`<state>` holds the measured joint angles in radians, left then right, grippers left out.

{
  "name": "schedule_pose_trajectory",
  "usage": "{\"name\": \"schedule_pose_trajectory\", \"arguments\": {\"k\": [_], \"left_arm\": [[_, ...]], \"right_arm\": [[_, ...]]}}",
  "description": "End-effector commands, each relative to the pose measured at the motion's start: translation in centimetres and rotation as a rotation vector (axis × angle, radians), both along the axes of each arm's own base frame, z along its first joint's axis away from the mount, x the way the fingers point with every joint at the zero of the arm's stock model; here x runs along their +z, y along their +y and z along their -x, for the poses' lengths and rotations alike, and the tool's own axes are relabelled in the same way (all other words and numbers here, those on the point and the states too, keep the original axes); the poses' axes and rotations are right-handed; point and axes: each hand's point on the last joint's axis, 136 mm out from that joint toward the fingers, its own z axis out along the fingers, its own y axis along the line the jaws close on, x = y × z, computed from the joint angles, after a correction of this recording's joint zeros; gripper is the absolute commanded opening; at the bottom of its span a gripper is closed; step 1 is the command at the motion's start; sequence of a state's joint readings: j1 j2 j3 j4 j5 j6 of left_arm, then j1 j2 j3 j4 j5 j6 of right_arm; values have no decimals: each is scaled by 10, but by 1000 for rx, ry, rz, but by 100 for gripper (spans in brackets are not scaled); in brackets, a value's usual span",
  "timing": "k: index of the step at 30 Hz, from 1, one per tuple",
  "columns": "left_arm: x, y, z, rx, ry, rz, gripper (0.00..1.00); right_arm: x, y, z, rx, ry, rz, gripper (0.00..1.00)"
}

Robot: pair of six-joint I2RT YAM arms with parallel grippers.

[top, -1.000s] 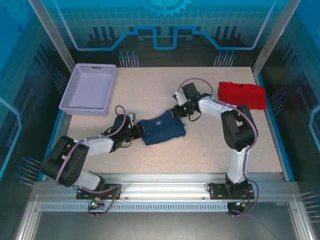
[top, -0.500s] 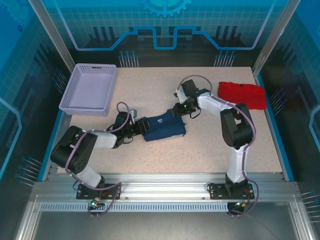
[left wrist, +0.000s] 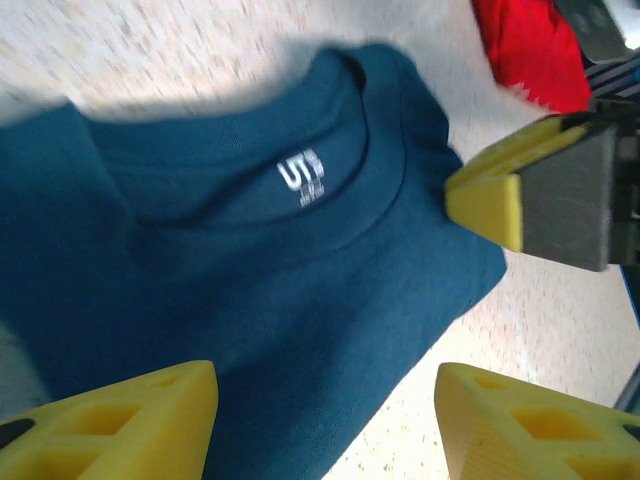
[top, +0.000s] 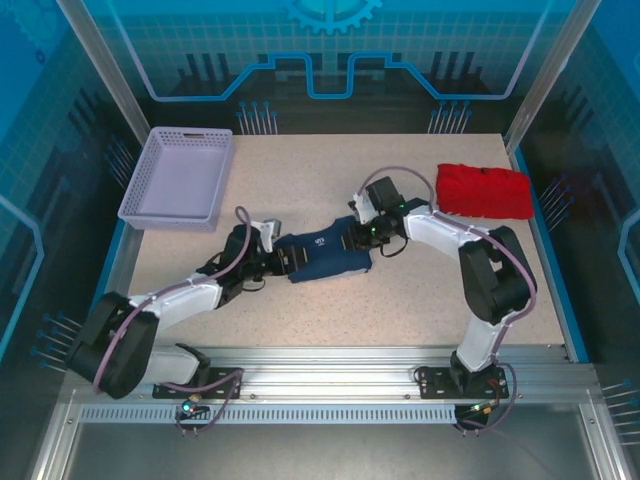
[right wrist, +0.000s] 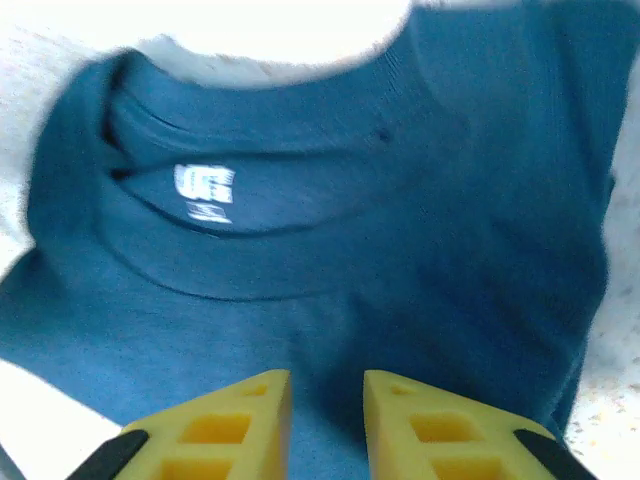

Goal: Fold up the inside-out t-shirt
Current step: Smooth out the T-shirt at the center of the table.

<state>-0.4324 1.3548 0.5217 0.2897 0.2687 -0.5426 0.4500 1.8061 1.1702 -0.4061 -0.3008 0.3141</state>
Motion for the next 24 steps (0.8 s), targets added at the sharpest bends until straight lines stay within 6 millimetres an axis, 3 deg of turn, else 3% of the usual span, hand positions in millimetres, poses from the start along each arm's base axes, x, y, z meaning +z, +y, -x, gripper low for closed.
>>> {"name": "schedule_pose_trajectory", "arguments": {"k": [1, 4, 7, 11, 14, 18, 24], "left_arm": [[-17, -14, 3, -72, 48, 10, 59], [-46, -12, 9, -73, 106, -15, 59], [-59, -13, 12, -86, 141, -27, 58], [-36, -12, 5, -86, 75, -36, 61], [-16, -6, 0, -60, 10, -53, 64], [0, 7, -1, -10, -35, -65, 67], [14, 21, -2, 31, -56, -55, 68]], "right_arm": [[-20, -3, 7, -41, 71, -20, 25], [-39, -12, 11, -55, 109, 10, 25], [-37, -20, 8, -64, 113, 5, 26], [-1, -23, 2, -42, 32, -28, 34], [16, -36, -1, -66, -7, -11, 43], [13, -53, -9, -117, 8, 21, 60], [-8, -44, -20, -112, 79, 26, 70]]}}
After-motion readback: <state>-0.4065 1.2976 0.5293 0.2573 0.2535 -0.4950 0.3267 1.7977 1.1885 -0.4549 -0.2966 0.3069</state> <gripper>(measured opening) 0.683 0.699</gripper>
